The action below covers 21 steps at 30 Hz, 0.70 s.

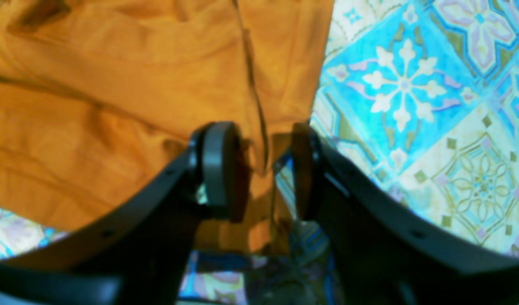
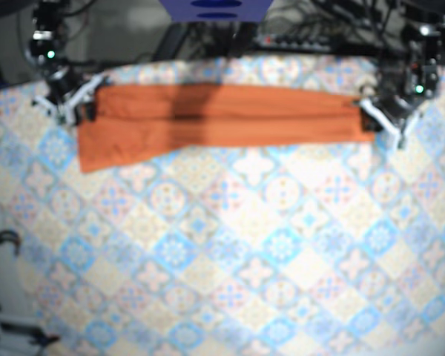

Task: Fold the T-shirt properly
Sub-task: 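Adjust the folded strip's ends with both grippers, aligning the edges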

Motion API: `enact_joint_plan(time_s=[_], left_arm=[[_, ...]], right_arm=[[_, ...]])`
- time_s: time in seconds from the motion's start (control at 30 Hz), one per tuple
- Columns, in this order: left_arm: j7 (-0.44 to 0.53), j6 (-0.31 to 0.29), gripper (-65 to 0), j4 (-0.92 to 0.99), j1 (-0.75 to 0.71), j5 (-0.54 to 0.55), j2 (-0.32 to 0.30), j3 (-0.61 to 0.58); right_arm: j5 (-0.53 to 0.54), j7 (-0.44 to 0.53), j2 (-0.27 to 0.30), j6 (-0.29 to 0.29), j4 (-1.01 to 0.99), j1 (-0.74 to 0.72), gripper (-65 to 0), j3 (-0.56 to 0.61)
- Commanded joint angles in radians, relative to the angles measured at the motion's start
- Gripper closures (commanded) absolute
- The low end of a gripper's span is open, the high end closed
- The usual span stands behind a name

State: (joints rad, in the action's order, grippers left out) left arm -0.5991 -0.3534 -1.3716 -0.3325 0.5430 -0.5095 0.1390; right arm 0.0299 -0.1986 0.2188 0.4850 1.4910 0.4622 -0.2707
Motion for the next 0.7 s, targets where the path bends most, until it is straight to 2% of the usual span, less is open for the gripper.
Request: enact_joint_plan(time_s=[0.0,0.13,0.2,0.37,0.47,0.6,0.67], left_arm=[[0.011,0.003,-16.4,-0.002,0.005,0.001,-0.019,0.006],[0.023,0.003,-16.6,-0.001,0.002,0.001,-0.019,0.006],[0.041,0.003,-16.6,0.001,0.000,-0.002,-0.019,0.004],[0.044,0.001,-16.3,0.036,0.003,-0.002,-0.019,0.004],[0.044,0.001,-16.3,0.048,0.005,-0.002,-0.019,0.004],[0.044,0.001,-16.2,0.048,0.005,-0.002,-0.019,0.004],[0.044,0.001,-16.2,0.048,0.005,-0.002,-0.015,0.004]], right_arm=[[0.011,0.023,0.012,-0.004,0.015,-0.001,-24.7,-0.009],[0.012,0.023,0.012,-0.004,0.017,0.000,-25.4,-0.009],[0.012,0.023,0.012,-0.004,0.018,0.000,-23.7,-0.009],[0.012,0.023,0.012,-0.004,0.032,0.017,-9.1,-0.009],[0.012,0.020,0.012,-0.004,0.059,0.030,-4.3,-0.009],[0.012,0.017,0.008,-0.004,0.104,0.053,-3.9,-0.009],[0.009,0.018,-0.015,-0.004,0.116,0.062,-3.9,-0.012]])
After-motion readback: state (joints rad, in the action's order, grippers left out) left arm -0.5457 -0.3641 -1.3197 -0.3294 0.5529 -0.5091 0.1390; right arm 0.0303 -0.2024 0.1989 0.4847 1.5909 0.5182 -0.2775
